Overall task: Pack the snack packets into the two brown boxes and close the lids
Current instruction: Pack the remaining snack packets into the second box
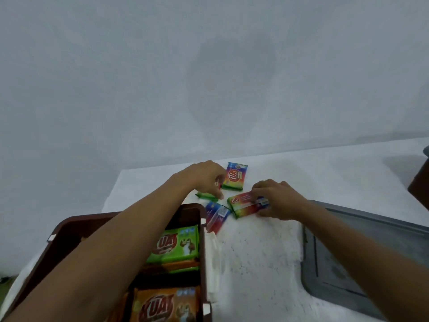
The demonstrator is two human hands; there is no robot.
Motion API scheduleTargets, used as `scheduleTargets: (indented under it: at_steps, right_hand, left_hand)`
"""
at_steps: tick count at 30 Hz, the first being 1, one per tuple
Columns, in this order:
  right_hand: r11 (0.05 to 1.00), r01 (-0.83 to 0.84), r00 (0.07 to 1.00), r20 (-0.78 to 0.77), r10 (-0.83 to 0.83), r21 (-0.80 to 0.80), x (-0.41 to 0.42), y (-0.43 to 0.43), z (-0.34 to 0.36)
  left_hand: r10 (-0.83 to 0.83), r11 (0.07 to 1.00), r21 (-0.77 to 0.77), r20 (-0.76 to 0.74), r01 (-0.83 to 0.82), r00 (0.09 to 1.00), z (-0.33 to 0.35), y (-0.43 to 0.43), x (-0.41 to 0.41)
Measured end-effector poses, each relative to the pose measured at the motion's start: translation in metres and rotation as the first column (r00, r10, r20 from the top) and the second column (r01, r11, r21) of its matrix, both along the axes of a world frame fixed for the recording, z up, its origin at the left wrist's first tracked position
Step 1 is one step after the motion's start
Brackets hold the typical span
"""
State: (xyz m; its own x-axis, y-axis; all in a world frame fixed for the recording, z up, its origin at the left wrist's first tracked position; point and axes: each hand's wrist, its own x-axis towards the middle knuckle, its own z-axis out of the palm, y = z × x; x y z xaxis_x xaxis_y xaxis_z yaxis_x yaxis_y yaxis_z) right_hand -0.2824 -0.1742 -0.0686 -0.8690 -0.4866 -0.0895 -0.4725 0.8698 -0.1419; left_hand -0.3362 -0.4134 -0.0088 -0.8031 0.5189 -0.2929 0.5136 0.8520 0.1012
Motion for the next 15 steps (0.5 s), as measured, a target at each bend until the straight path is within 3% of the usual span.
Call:
scheduleTargets:
  at_steps: [4, 8, 15]
  right_hand:
    - [1.000, 0.016, 1.000, 0.015, -0.016, -0.006, -0.015, 0.018, -0.001]
    - [0.999, 0.027, 0.998, 0.047, -0.029, 0.028, -0.025, 0.027, -0.003]
    - [0.997, 0.009, 0.997, 0.082, -0.016, 0.083, -0.029, 0.030, -0.001]
  left_hand:
    - [0.037, 0.955, -0.296, 0.154, 0.010, 0.987, 0.000, 0.027, 0.001]
    - [0.154, 0.931, -0.362, 0.278, -0.045, 0.948, -0.003, 0.048, 0.009]
    - [0.104, 0.893, -0.449, 0.270, 0.029, 0.957, -0.002, 0.066, 0.012]
